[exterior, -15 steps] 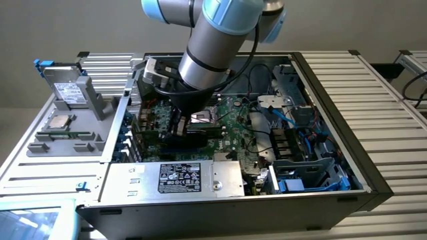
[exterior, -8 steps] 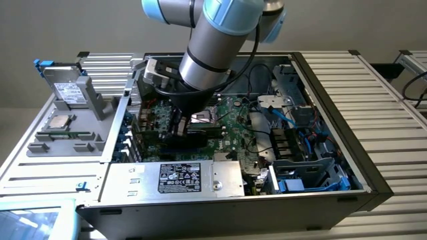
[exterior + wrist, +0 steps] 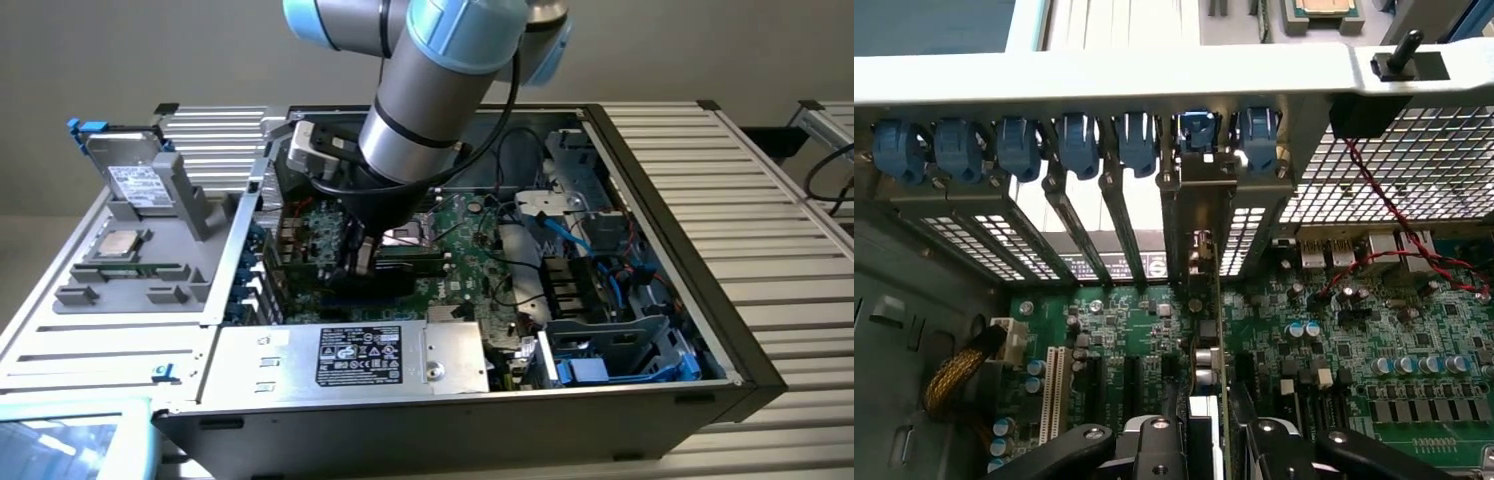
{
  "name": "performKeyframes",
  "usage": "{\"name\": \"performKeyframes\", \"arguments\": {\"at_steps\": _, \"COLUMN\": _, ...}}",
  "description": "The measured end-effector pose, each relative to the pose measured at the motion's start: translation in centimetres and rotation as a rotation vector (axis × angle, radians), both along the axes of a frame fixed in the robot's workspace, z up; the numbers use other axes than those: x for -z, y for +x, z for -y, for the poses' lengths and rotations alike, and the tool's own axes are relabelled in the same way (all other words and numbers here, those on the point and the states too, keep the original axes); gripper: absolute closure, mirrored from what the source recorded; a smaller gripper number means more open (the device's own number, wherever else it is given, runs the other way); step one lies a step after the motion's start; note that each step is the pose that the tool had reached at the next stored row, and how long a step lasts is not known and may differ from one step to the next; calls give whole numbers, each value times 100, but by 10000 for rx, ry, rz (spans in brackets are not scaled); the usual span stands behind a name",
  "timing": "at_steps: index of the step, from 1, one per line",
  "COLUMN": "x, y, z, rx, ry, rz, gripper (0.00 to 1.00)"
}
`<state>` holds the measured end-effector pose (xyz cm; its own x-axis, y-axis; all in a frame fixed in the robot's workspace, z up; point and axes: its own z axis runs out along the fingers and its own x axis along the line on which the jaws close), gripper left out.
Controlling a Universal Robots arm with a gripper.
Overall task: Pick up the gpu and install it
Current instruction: 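Insert the gpu into the slot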
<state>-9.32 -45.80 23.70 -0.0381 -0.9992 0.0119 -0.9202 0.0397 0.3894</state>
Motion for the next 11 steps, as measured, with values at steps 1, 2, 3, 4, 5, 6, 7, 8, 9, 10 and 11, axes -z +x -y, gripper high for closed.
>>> {"name": "performKeyframes", "arguments": {"at_steps": 1, "x": -1, "y": 1, "z": 0, "rx": -38, "ry": -2, "rz": -2, "gripper": 72}}
{"name": "performKeyframes", "arguments": {"at_steps": 2, "x": -3, "y": 1, "z": 1, "rx": -60, "ry": -6, "rz": -5, "gripper": 72}}
{"name": "performKeyframes", "arguments": {"at_steps": 3, "x": -3, "y": 1, "z": 1, "rx": -69, "ry": -8, "rz": -5, "gripper": 72}}
{"name": "performKeyframes", "arguments": {"at_steps": 4, "x": -4, "y": 1, "z": 1, "rx": -70, "ry": -9, "rz": -5, "gripper": 72}}
{"name": "performKeyframes", "arguments": {"at_steps": 5, "x": -4, "y": 2, "z": -1, "rx": -73, "ry": -9, "rz": -5, "gripper": 72}}
{"name": "performKeyframes", "arguments": {"at_steps": 6, "x": -5, "y": 2, "z": -6, "rx": -74, "ry": -12, "rz": -6, "gripper": 72}}
{"name": "performKeyframes", "arguments": {"at_steps": 7, "x": -4, "y": 3, "z": -10, "rx": -73, "ry": -11, "rz": -5, "gripper": 72}}
{"name": "performKeyframes", "arguments": {"at_steps": 8, "x": -4, "y": 3, "z": -10, "rx": -73, "ry": -9, "rz": -5, "gripper": 72}}
{"name": "performKeyframes", "arguments": {"at_steps": 9, "x": -4, "y": 3, "z": -11, "rx": -74, "ry": -9, "rz": -5, "gripper": 72}}
{"name": "performKeyframes", "arguments": {"at_steps": 10, "x": -3, "y": 2, "z": -11, "rx": -72, "ry": -9, "rz": -5, "gripper": 72}}
{"name": "performKeyframes", "arguments": {"at_steps": 11, "x": -2, "y": 2, "z": -11, "rx": -72, "ry": -9, "rz": -5, "gripper": 72}}
